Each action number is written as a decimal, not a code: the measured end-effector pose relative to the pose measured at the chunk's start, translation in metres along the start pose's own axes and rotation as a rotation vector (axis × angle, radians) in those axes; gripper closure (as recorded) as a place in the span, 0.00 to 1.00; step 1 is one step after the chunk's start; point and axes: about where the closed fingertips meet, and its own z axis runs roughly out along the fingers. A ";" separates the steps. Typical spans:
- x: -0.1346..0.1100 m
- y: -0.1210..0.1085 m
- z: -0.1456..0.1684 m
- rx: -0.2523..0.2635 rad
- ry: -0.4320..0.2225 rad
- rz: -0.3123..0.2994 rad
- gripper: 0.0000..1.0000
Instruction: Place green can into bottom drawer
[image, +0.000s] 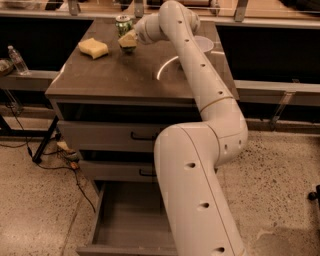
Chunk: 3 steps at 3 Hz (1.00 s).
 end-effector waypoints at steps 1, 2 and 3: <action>-0.024 0.030 -0.021 -0.123 -0.048 -0.034 1.00; -0.034 0.050 -0.067 -0.225 -0.051 -0.062 1.00; -0.022 0.061 -0.132 -0.290 0.008 -0.057 1.00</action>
Offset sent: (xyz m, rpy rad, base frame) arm -0.1718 -0.0284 0.0649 0.0032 0.0578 0.3521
